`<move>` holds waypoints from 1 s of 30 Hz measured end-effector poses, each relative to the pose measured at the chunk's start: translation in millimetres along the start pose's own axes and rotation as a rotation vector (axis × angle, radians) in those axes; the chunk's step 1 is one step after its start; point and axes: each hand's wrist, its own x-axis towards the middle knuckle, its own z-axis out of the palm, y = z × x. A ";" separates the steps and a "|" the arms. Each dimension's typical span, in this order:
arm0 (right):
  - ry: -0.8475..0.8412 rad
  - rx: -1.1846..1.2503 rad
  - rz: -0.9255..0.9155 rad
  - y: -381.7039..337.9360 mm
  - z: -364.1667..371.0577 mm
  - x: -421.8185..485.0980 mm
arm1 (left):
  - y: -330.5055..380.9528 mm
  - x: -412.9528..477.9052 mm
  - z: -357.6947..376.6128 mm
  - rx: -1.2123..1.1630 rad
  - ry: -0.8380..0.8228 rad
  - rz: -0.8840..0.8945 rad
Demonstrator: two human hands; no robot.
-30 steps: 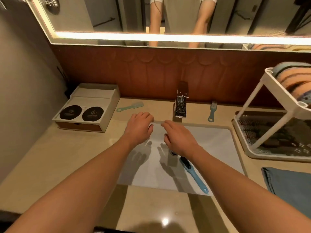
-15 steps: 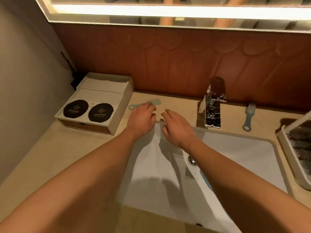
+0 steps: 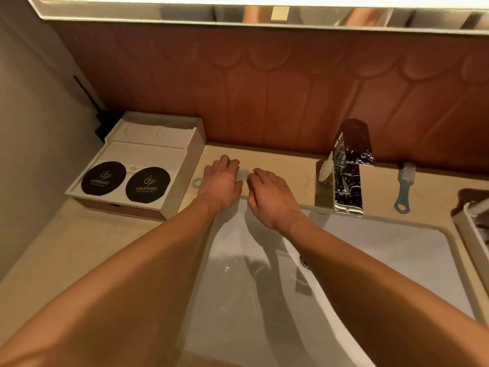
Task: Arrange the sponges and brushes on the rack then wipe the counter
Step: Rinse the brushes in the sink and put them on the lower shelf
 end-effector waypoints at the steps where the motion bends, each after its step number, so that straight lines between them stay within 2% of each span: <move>1: 0.005 -0.012 0.000 -0.1 1.8 -3.4 | 1.7 0.5 1.1 0.025 0.004 -0.003; 7: 0.027 -0.023 -0.005 3.9 6.8 -28.1 | 17.3 -13.6 5.2 -0.010 0.039 -0.013; 12: 0.034 0.001 0.016 18.0 1.8 -68.6 | 52.3 -48.0 7.1 -0.107 0.098 0.132; 16: 0.004 -0.009 0.029 33.0 -17.4 -109.0 | 84.2 -76.2 5.0 -0.194 0.054 0.180; 21: -0.084 -0.144 -0.013 67.9 -43.1 -150.1 | 130.5 -92.3 3.2 -0.214 0.000 0.224; 30: 0.003 -0.131 0.150 144.7 -62.6 -192.4 | 226.8 -91.0 19.8 -0.272 -0.067 0.276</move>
